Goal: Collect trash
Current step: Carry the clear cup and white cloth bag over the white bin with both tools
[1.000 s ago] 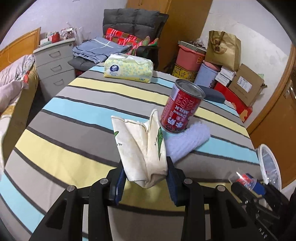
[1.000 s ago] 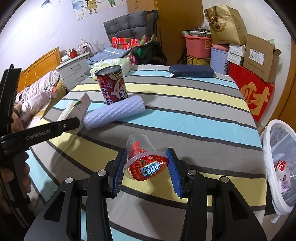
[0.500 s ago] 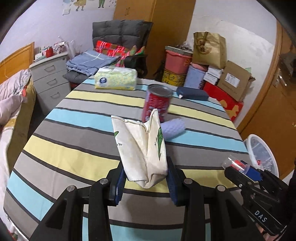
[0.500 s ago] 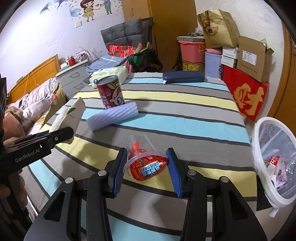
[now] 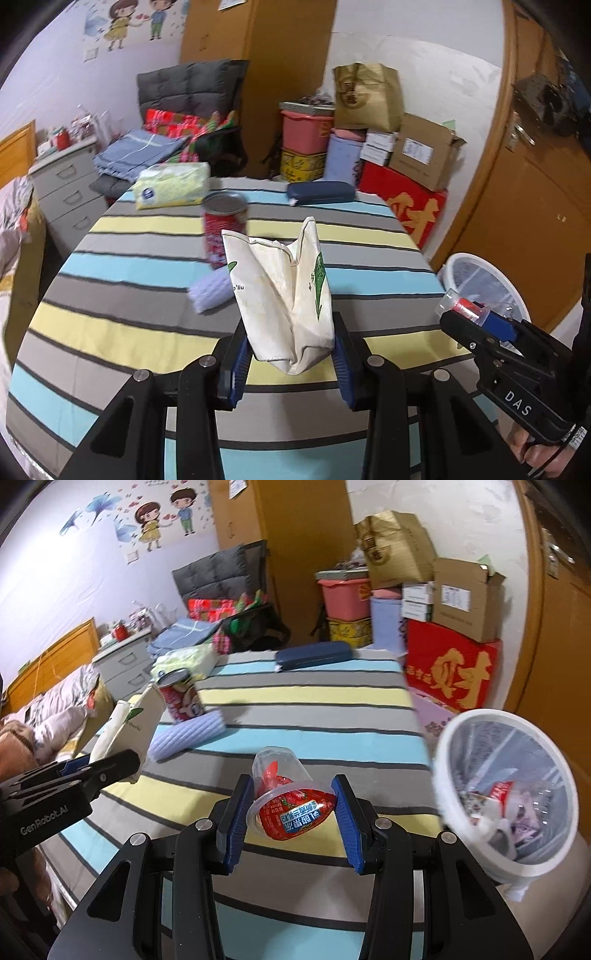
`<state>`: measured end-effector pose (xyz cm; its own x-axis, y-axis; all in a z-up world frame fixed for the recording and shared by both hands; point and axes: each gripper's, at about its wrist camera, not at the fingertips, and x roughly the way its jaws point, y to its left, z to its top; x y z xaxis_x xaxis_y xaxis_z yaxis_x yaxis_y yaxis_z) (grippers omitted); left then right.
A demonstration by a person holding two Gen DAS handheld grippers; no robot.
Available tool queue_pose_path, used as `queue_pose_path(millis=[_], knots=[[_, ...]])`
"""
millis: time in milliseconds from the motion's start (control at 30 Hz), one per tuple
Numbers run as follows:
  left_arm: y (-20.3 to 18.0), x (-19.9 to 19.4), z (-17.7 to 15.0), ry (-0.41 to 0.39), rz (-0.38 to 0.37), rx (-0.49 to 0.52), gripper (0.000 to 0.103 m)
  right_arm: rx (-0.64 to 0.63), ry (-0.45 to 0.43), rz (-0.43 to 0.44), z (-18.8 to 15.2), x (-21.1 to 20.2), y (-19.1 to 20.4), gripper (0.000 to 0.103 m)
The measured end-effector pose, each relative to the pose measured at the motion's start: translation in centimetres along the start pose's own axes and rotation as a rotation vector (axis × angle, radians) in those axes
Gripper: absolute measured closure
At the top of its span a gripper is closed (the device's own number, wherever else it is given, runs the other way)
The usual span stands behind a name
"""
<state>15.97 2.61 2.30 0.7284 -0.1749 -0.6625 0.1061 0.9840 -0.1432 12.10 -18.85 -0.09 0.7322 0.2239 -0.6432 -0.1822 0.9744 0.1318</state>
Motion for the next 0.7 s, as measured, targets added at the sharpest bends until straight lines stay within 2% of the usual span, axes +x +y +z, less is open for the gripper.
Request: queue_pose_path(millis=[367,700], knots=[[-5.9,0.0,0.9,-0.023,-0.068,0.087,0.063,0.055,-0.058,-0.100,0.0,-2.3,-4.3,0.058],[-13.1,1.1,1.5,-0.032,-0.154,0.186,0.063,0.128,-0.089,-0.174,-0.3,-4.6,-9.3,0.058]])
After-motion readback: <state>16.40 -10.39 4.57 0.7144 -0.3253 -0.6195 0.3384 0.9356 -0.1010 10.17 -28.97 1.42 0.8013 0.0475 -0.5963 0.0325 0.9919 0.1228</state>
